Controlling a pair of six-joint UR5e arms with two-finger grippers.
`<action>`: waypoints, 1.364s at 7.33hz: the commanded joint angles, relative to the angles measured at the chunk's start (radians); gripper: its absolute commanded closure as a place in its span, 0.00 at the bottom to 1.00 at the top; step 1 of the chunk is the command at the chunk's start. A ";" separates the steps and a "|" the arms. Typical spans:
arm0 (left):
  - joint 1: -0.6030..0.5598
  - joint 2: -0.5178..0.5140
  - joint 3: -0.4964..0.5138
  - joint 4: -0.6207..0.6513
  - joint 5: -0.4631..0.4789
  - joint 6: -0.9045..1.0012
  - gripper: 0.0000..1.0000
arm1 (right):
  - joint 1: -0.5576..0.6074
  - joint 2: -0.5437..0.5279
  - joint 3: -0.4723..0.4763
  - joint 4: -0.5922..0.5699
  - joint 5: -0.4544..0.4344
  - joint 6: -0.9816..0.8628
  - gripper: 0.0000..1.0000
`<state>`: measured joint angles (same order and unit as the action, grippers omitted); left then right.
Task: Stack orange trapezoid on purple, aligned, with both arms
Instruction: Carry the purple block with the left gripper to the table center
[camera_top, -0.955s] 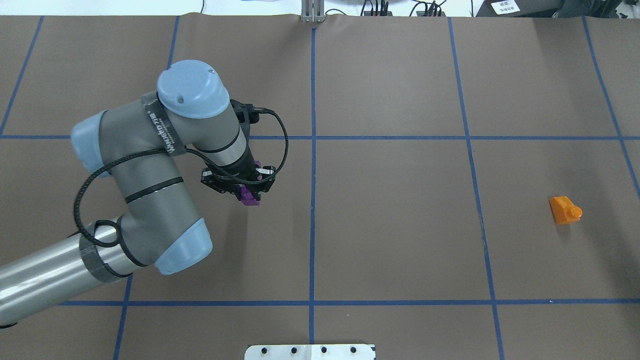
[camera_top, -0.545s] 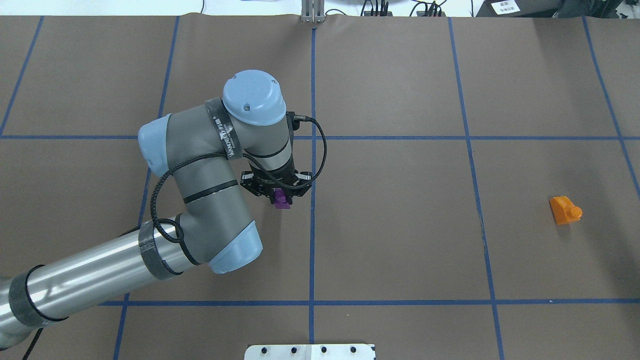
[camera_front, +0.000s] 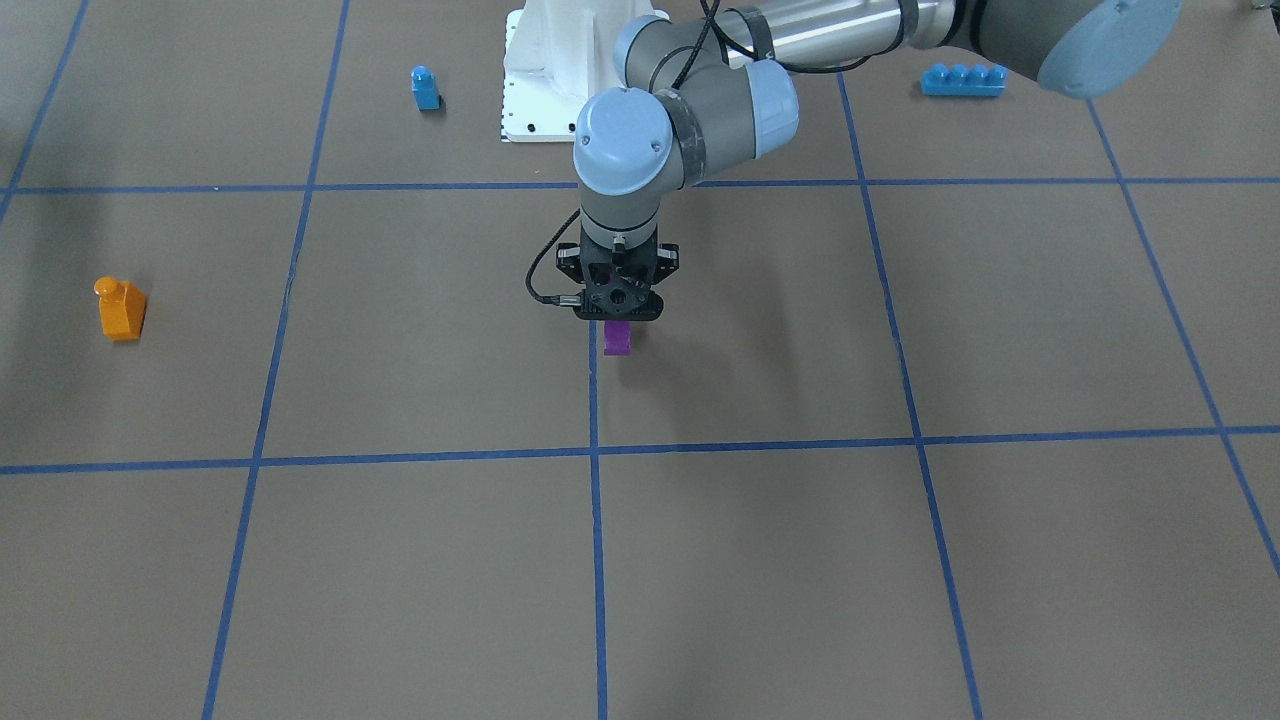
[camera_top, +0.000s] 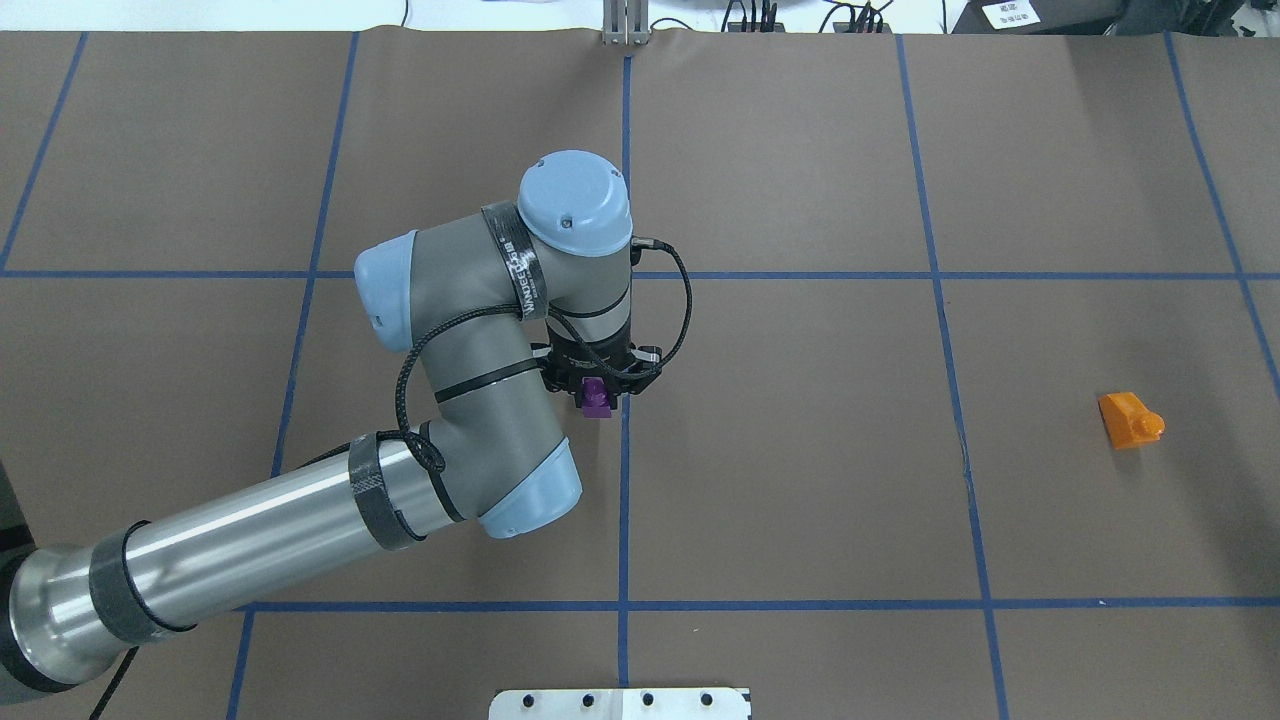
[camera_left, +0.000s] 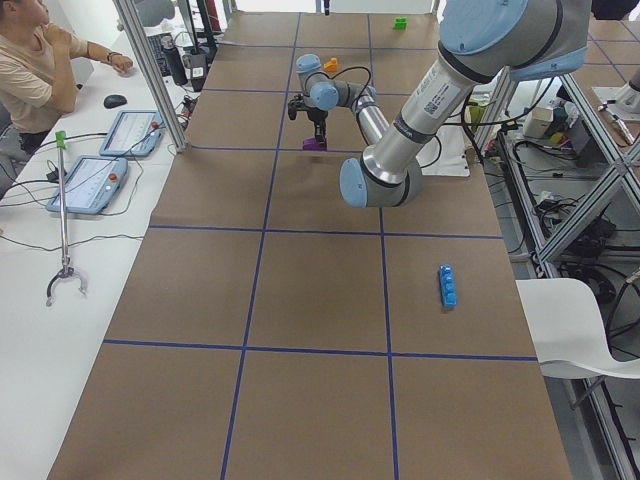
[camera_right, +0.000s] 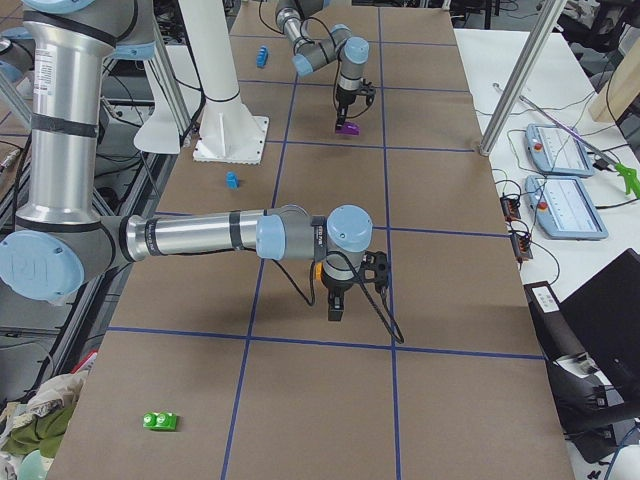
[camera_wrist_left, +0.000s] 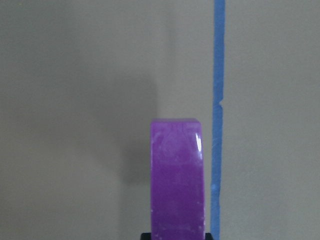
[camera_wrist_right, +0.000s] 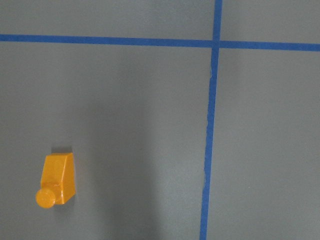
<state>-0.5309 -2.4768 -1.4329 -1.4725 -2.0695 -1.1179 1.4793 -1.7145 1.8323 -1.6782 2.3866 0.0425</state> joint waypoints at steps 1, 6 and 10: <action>0.021 -0.033 0.069 -0.038 0.000 -0.026 1.00 | -0.002 0.000 -0.002 0.000 0.000 -0.001 0.00; 0.026 -0.053 0.105 -0.058 0.000 -0.056 1.00 | -0.005 0.000 -0.004 0.000 0.000 -0.001 0.00; 0.041 -0.053 0.112 -0.058 0.000 -0.060 1.00 | -0.008 0.001 -0.004 0.000 0.000 0.000 0.00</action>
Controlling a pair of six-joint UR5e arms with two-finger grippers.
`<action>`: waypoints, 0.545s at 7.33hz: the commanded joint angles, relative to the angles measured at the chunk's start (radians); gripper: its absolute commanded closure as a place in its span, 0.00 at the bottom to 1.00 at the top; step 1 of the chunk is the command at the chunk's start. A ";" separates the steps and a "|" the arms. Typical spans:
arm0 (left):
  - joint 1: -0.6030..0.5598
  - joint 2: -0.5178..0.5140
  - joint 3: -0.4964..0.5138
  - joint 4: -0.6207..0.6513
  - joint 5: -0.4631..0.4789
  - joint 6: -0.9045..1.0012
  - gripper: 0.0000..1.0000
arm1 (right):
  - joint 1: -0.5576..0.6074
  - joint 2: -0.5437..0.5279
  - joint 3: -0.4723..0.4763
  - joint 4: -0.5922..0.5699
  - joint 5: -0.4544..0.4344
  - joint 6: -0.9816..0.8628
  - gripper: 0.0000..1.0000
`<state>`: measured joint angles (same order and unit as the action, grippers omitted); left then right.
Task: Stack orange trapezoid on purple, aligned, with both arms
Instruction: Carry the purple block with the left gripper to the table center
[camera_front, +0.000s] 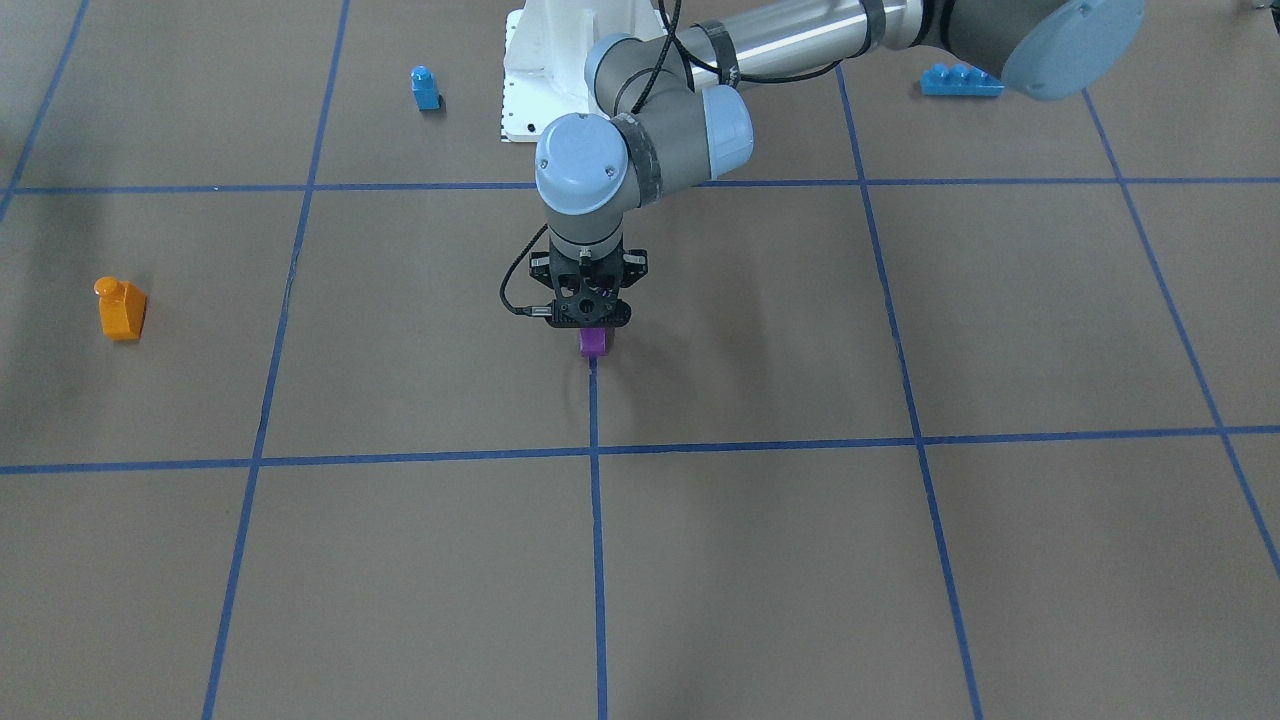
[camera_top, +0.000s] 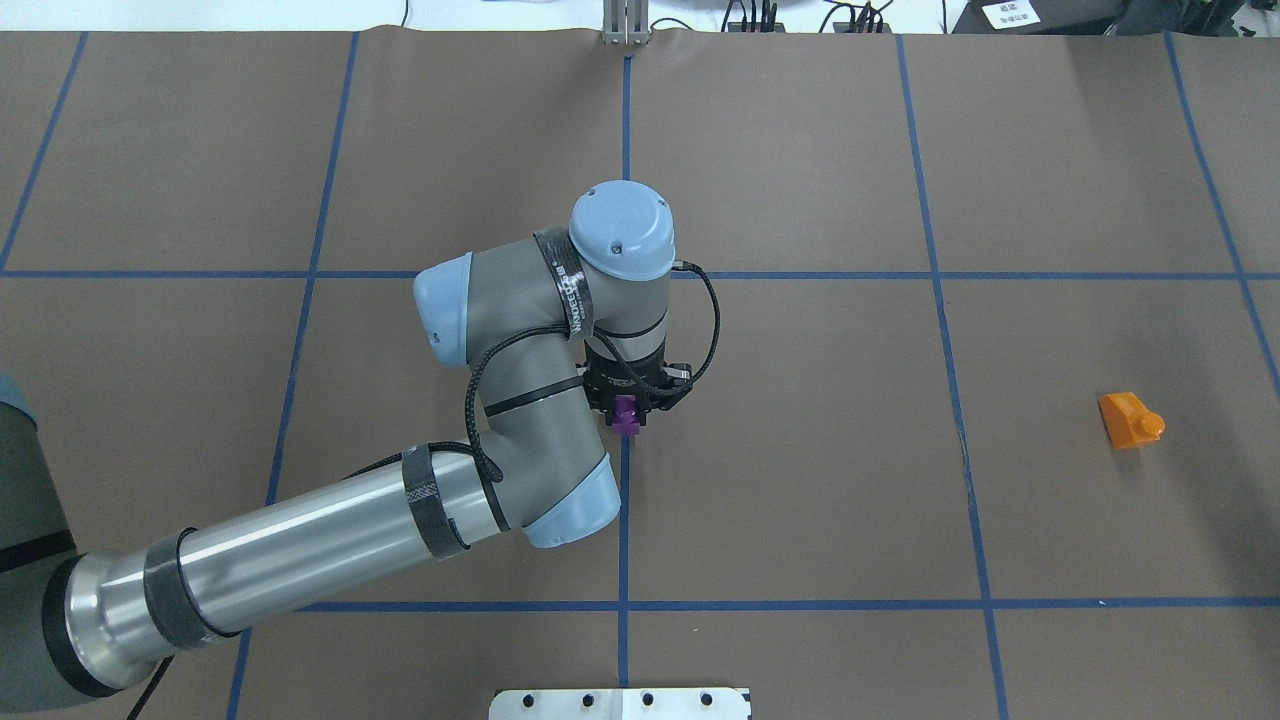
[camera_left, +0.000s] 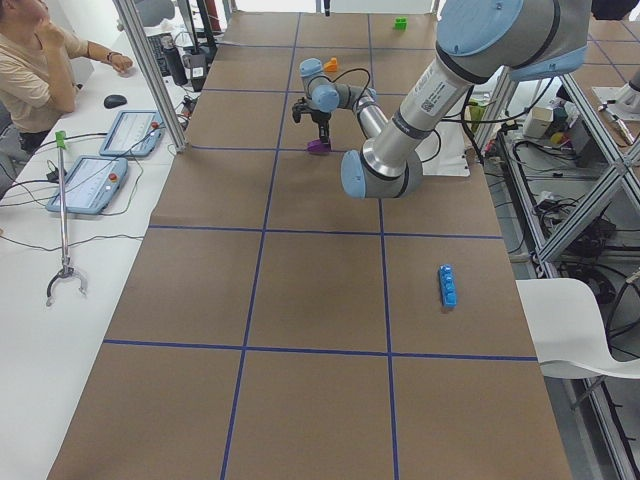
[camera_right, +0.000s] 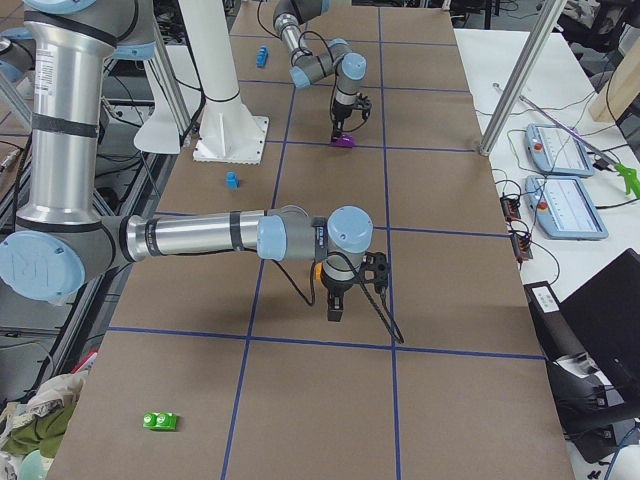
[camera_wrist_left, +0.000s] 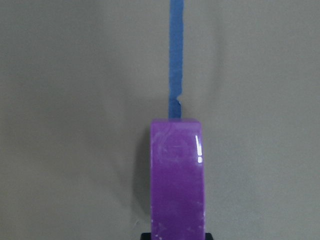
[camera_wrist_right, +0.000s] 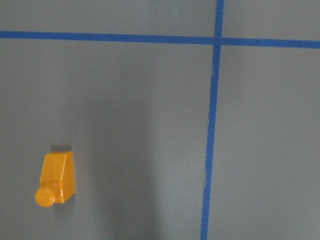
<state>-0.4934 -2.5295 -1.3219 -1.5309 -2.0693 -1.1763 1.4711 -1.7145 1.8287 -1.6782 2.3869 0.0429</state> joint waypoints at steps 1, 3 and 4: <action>0.004 0.000 0.001 0.000 0.000 -0.003 1.00 | -0.002 0.000 0.000 0.000 0.000 0.000 0.00; 0.009 0.001 0.001 0.000 0.000 -0.008 0.35 | -0.002 0.001 0.000 0.000 0.000 0.000 0.00; 0.013 0.001 0.001 0.000 0.011 -0.008 0.00 | -0.002 0.001 0.001 0.000 0.000 0.000 0.00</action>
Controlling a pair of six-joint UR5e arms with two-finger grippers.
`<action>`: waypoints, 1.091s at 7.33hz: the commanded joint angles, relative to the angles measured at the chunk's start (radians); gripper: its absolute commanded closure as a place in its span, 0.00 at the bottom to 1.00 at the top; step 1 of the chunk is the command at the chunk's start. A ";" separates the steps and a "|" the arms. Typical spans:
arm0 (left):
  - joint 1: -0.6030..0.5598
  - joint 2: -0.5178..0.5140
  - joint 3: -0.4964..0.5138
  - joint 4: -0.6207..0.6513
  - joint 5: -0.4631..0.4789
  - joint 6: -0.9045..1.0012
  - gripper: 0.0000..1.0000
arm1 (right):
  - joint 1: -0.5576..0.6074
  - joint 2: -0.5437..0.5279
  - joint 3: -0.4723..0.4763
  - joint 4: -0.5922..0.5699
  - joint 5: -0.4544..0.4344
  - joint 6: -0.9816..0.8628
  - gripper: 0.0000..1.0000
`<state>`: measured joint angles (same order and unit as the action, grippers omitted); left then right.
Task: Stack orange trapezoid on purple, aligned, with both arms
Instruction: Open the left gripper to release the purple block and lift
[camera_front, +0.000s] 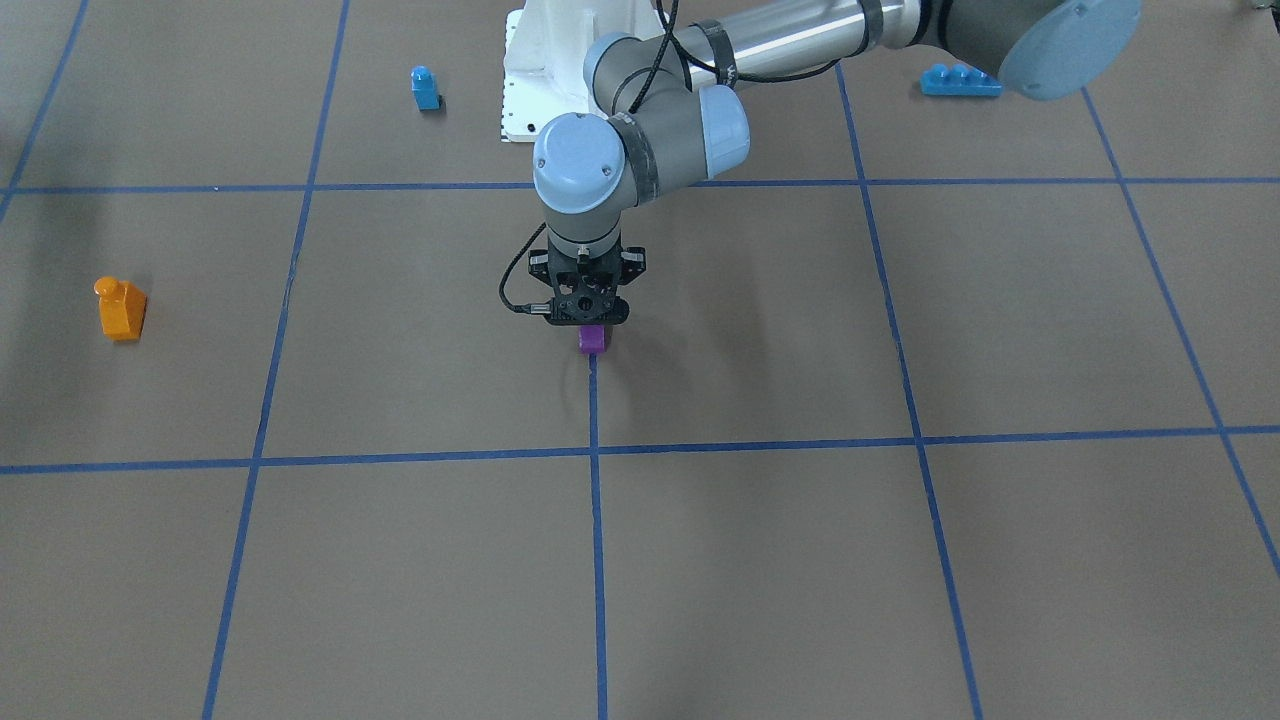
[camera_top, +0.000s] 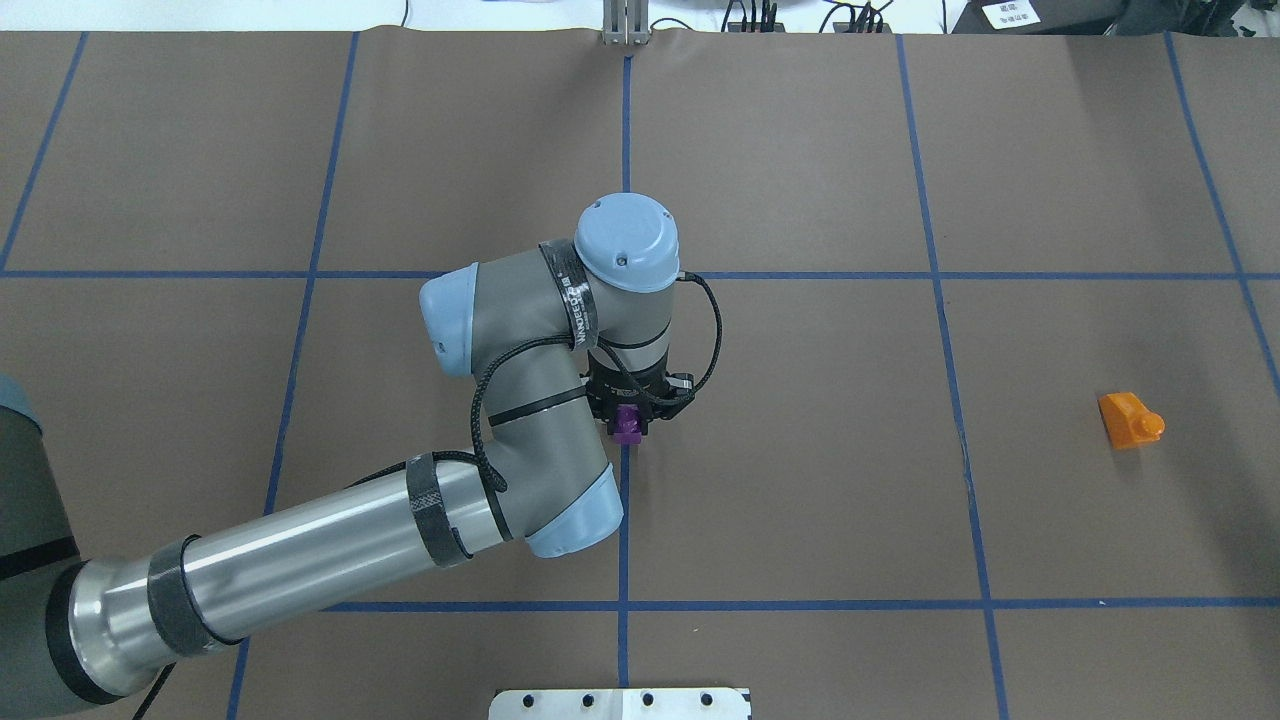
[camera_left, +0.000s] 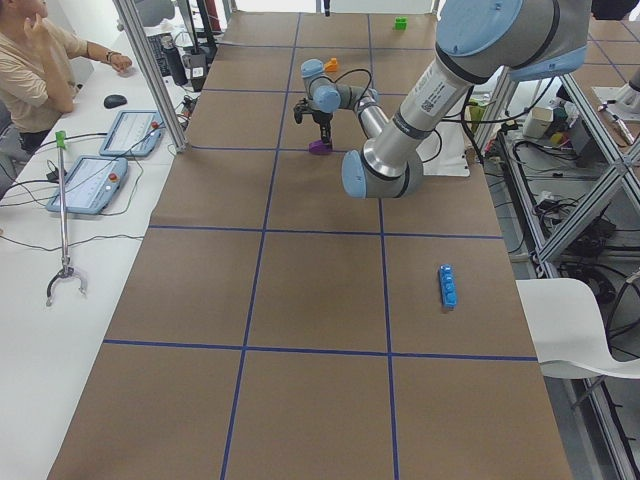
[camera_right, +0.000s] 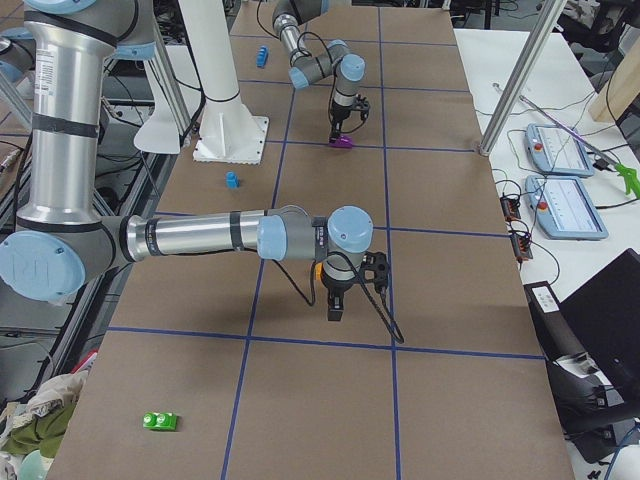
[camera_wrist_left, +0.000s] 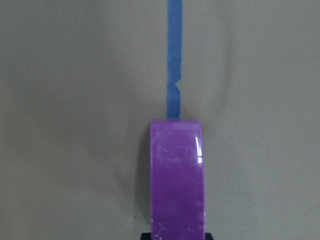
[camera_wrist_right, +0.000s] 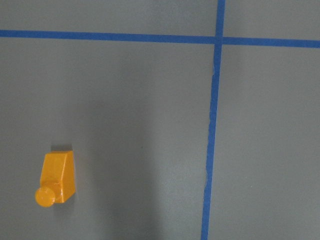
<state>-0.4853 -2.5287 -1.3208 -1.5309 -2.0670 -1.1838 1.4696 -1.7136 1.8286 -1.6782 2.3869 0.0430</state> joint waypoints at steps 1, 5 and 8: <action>0.008 -0.001 -0.001 -0.009 0.010 -0.002 0.00 | 0.000 0.000 0.001 0.000 0.000 0.000 0.00; -0.093 0.008 -0.115 0.006 0.007 -0.023 0.00 | -0.006 0.014 -0.003 0.000 -0.006 0.000 0.00; -0.127 0.022 -0.120 0.006 0.008 -0.023 0.00 | -0.006 0.014 0.000 0.000 -0.002 0.003 0.00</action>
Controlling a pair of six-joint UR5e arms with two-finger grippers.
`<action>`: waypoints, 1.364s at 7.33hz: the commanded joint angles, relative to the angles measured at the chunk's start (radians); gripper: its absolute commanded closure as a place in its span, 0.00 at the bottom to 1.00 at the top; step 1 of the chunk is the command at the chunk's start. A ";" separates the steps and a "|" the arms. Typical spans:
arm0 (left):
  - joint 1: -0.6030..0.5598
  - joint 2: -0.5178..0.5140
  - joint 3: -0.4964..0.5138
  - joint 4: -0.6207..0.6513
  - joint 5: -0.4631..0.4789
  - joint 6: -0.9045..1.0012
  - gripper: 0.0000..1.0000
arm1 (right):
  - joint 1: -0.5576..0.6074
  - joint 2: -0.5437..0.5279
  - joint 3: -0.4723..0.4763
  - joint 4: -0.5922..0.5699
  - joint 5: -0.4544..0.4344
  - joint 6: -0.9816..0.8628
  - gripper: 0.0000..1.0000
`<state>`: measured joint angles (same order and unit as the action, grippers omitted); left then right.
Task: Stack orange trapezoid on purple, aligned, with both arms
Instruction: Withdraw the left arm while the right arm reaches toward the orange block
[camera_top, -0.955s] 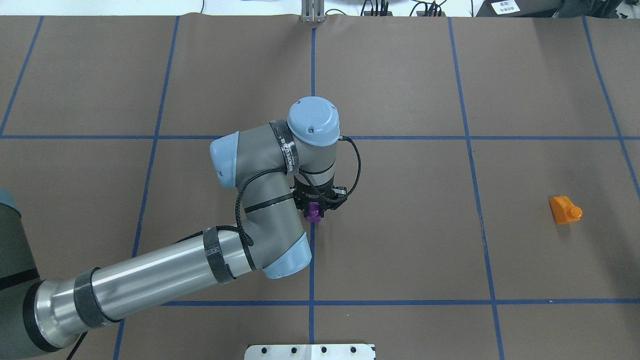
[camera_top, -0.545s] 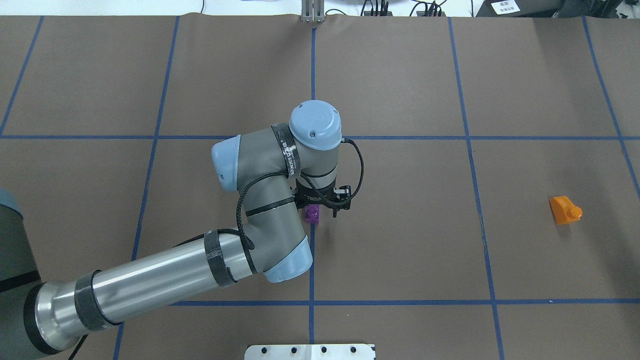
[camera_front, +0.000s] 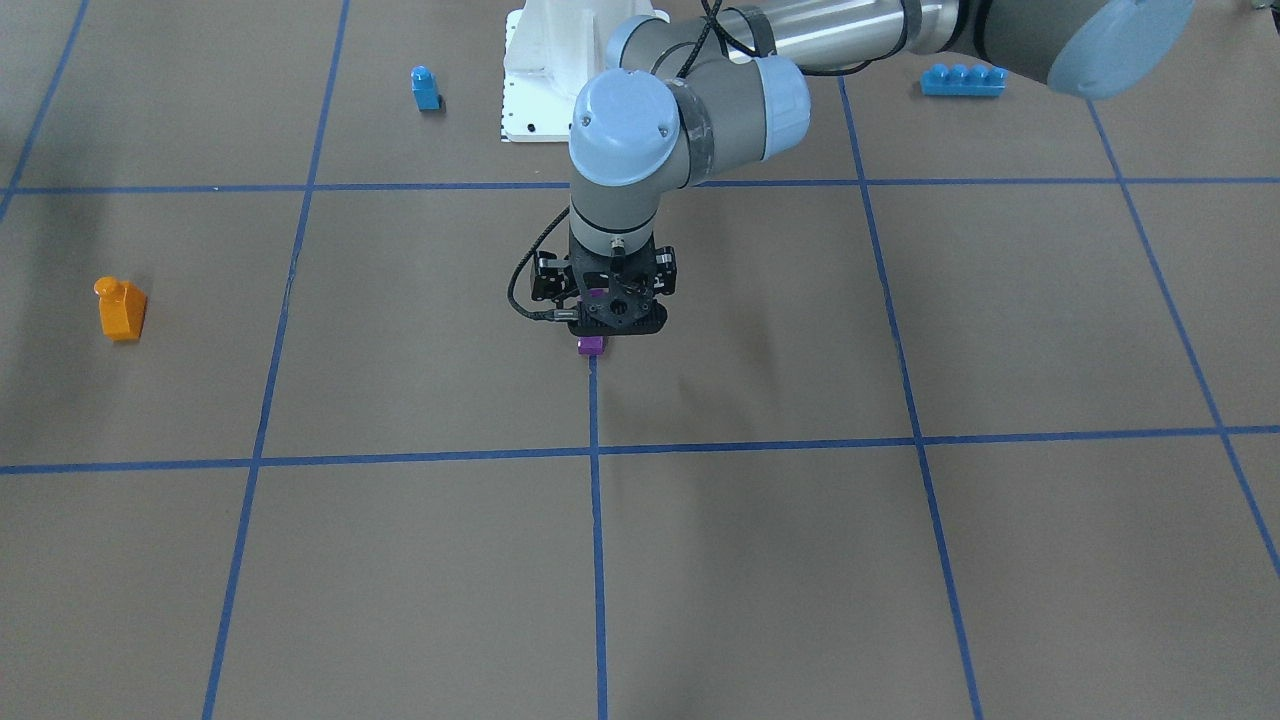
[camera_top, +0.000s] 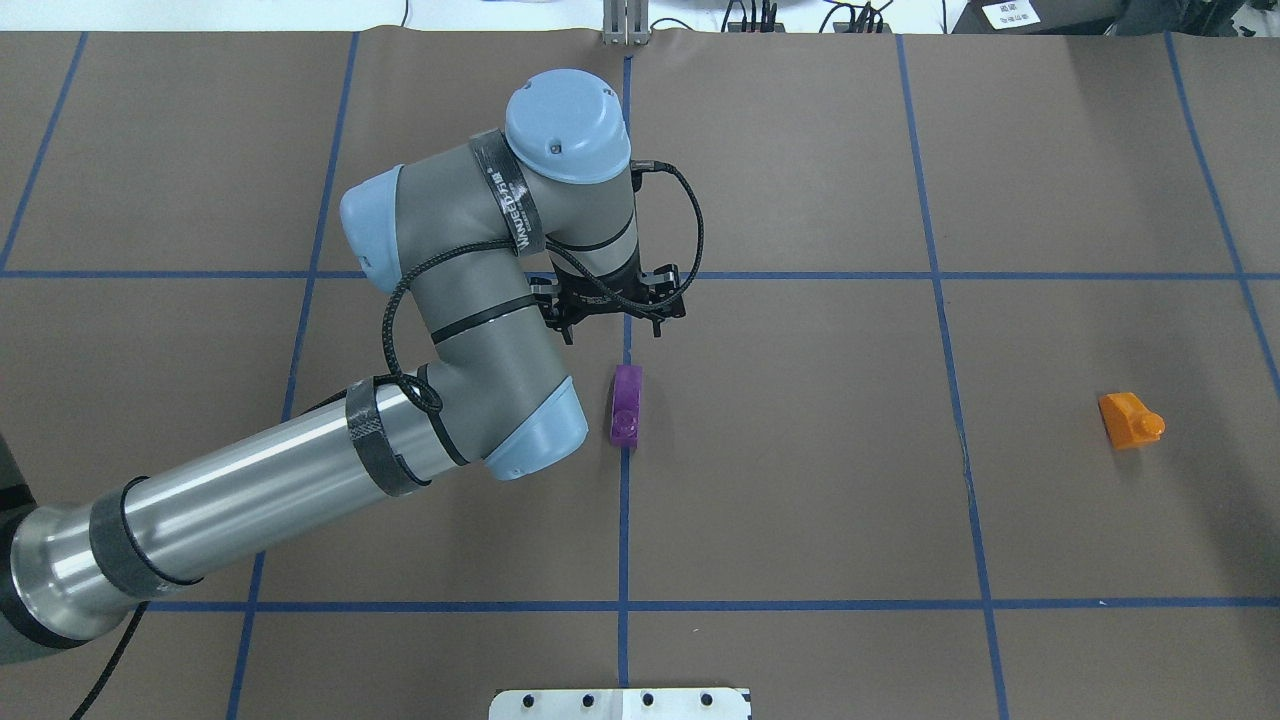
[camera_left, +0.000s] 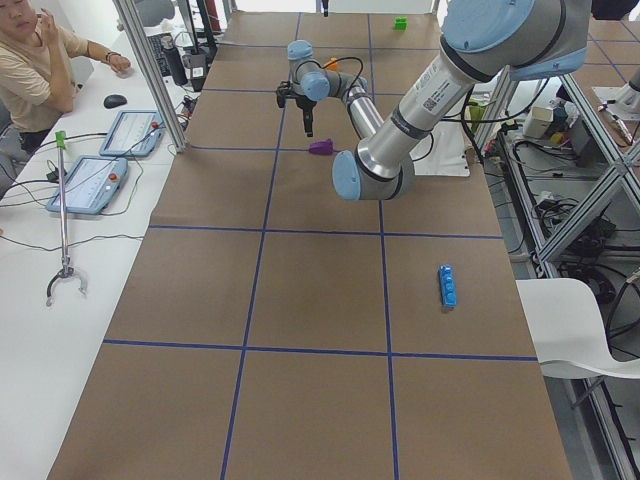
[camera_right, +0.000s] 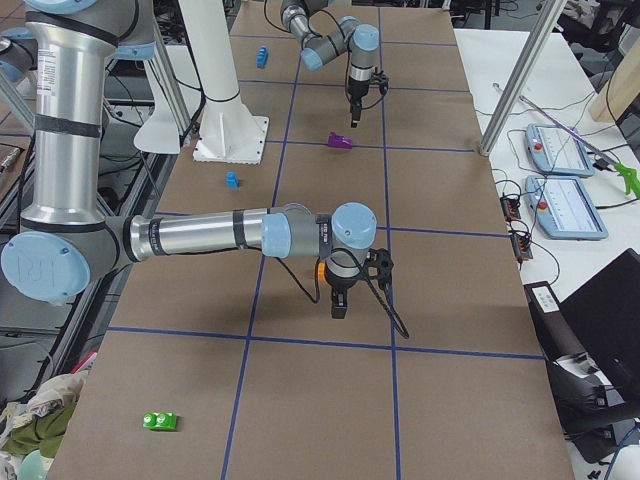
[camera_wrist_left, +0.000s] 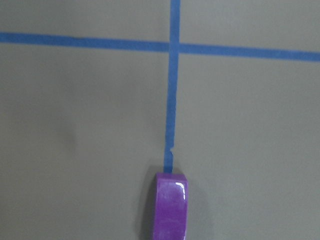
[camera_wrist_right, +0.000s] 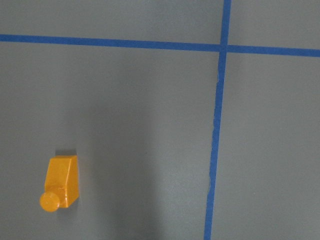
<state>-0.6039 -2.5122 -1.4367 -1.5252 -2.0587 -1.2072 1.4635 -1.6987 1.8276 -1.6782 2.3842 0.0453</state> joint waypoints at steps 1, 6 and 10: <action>-0.008 0.004 -0.005 0.000 0.000 -0.002 0.00 | 0.000 -0.001 0.001 0.000 0.001 0.001 0.00; -0.036 0.006 -0.025 0.000 0.000 0.000 0.00 | -0.017 0.004 0.003 0.002 0.000 0.001 0.00; -0.065 0.126 -0.162 -0.001 -0.004 0.012 0.00 | -0.097 0.016 0.025 0.002 -0.005 0.005 0.00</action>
<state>-0.6577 -2.4649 -1.5084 -1.5251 -2.0615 -1.2050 1.3845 -1.6873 1.8412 -1.6756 2.3786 0.0477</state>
